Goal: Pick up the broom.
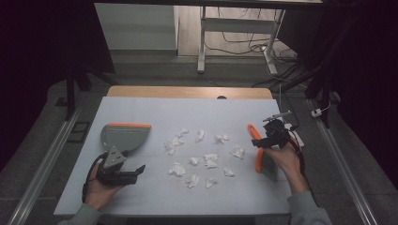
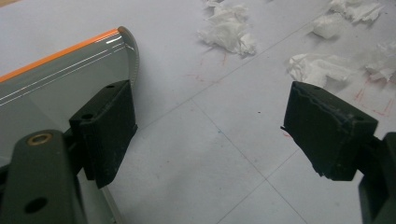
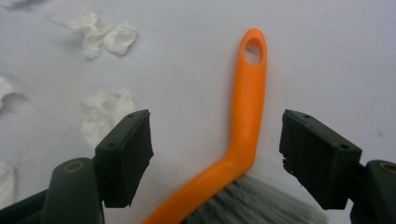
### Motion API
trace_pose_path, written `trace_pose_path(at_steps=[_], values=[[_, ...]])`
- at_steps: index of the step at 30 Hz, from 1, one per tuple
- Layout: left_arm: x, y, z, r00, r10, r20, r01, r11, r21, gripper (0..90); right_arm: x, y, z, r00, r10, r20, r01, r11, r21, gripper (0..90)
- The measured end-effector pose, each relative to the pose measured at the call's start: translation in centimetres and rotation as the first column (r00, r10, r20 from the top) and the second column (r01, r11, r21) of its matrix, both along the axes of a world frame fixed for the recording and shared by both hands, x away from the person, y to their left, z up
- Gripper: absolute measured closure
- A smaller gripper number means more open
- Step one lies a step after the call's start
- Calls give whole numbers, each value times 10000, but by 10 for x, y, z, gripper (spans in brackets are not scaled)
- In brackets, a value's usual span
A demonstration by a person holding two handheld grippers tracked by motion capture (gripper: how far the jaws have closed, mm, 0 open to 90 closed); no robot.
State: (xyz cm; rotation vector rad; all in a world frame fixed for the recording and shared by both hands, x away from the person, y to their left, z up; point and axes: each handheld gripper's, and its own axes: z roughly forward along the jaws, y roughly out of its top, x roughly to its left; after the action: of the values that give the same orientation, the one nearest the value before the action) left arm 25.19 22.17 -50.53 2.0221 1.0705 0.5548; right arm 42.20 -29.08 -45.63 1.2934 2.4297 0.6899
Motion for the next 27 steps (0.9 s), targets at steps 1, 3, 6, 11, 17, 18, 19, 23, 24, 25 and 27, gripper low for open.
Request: trace_pose_path(at_steps=[1,3,6,11,17,18,19,23,24,25,27], values=[[0,0,0,10000,14,-3,-14,10000,-11,176,0,0,0,10000,0,0,0,10000,0,260],[0,1,0,10000,8,-7,-8,10000,-44,177,8,1,-4,9998,-56,-172,54,9999,-143,270],[0,1,0,10000,-3,-10,3,10000,-42,177,18,3,-11,9976,-401,-558,368,9976,-581,289],[0,0,-1,10000,2,-30,-3,10000,-23,177,23,2,-18,9921,-852,-916,757,9919,-1025,327],[0,0,-1,10000,23,-15,-23,10000,5,174,30,-1,-28,9854,-1137,-1266,970,9866,-1311,372],[0,0,-1,10000,50,4,-50,10000,-2,174,31,0,-29,9842,-1177,-1324,997,9858,-1347,384],[-1,0,-1,10000,59,12,-59,10000,-20,174,31,0,-30,9837,-1206,-1331,1027,9856,-1343,401],[-1,0,-1,10000,22,16,-22,10000,-2,174,32,0,-31,9812,-1251,-1467,1040,9841,-1440,469],[-1,0,-1,10000,11,15,-11,10000,-1,174,32,0,-32,9807,-1244,-1507,1032,9846,-1412,482],[-2,0,-1,10000,11,29,-11,10000,-1,174,32,0,-32,9807,-1244,-1507,1032,9846,-1412,482],[-2,0,-1,10000,43,59,-43,10000,-7,172,33,0,-34,9748,-1444,-1701,1178,9805,-1571,540]])
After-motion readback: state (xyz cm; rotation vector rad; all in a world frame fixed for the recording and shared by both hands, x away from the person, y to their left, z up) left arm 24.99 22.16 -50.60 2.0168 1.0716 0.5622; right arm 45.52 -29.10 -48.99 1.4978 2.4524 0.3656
